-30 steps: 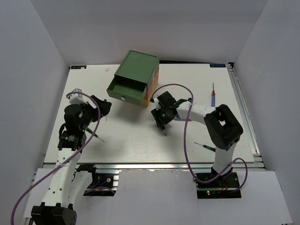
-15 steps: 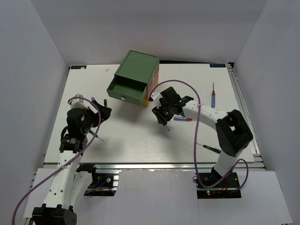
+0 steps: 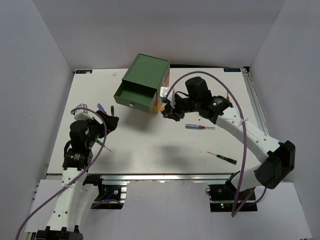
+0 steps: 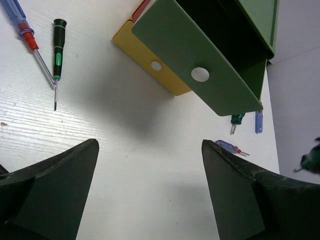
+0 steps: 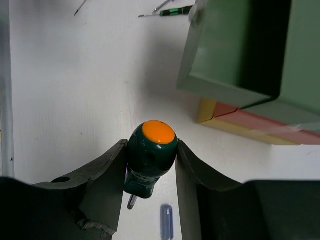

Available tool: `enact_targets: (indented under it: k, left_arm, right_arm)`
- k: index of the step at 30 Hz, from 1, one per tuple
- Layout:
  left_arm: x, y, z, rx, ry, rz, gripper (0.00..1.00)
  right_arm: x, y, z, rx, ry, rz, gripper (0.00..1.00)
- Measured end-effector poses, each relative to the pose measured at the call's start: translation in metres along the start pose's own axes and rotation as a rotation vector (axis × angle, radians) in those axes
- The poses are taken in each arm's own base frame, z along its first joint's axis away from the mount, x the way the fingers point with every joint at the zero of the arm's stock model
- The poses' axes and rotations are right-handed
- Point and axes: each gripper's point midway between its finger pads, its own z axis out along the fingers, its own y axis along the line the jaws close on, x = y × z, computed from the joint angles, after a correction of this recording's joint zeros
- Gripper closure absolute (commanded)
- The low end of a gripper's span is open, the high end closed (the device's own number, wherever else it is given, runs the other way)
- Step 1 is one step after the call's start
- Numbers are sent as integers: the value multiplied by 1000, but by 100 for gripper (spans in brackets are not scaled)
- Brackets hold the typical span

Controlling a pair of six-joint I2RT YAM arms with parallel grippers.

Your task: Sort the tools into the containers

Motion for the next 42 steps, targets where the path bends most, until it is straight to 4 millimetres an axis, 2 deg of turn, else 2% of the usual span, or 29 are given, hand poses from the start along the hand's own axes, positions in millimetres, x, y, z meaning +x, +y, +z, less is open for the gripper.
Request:
enact_targets:
  k: [2, 5, 8, 11, 14, 20, 21, 23, 24, 25, 27, 28, 30, 34, 37, 40, 42]
  left_arm:
    - [1, -1, -1, 10, 1, 1, 5]
    - [1, -4, -4, 27, 0, 3, 5]
    - [0, -7, -8, 42, -8, 6, 5]
    - [0, -11, -14, 60, -13, 8, 5]
    - [0, -14, -20, 76, -18, 6, 5]
    - [2, -17, -26, 89, -18, 1, 5]
    - [2, -17, -26, 89, -15, -2, 5]
    - [3, -16, -25, 87, -10, -4, 5]
    - [4, -16, -25, 87, -7, -5, 5]
    - [5, -16, -25, 87, -2, -6, 5]
    - [6, -16, -24, 86, 4, -9, 5]
    - [6, -16, -23, 87, 7, -11, 5]
    - [7, -17, -23, 93, 15, -15, 5]
    - [15, -24, -16, 127, 74, -26, 6]
    - [16, -30, -11, 146, 120, -30, 6]
    - [6, -46, -10, 188, 137, -23, 7]
    - [-8, -64, -11, 237, 134, -10, 7]
  right_arm:
    - [-18, -10, 2, 8, -26, -21, 97]
    - [-58, -33, 14, 32, -94, -56, 97]
    - [-90, -53, 32, 56, -156, -63, 97]
    - [-110, -70, 56, 74, -191, -42, 96]
    - [-116, -86, 83, 101, -203, -12, 96]
    - [-93, -101, 126, 138, -159, 43, 94]
    - [-88, -102, 130, 146, -149, 49, 92]
    - [-83, -105, 135, 160, -137, 52, 83]
    - [-82, -108, 136, 173, -134, 51, 77]
    - [-83, -110, 136, 183, -136, 48, 62]
    - [-84, -114, 136, 204, -140, 42, 45]
    - [-84, -115, 136, 211, -144, 39, 33]
    - [-80, -115, 138, 216, -142, 35, 23]
    - [-68, -108, 140, 200, -119, 38, 14]
    - [-73, -103, 133, 182, -129, 38, 11]
    - [-91, -96, 109, 142, -171, 30, 11]
    - [-110, -93, 82, 117, -224, 12, 10]
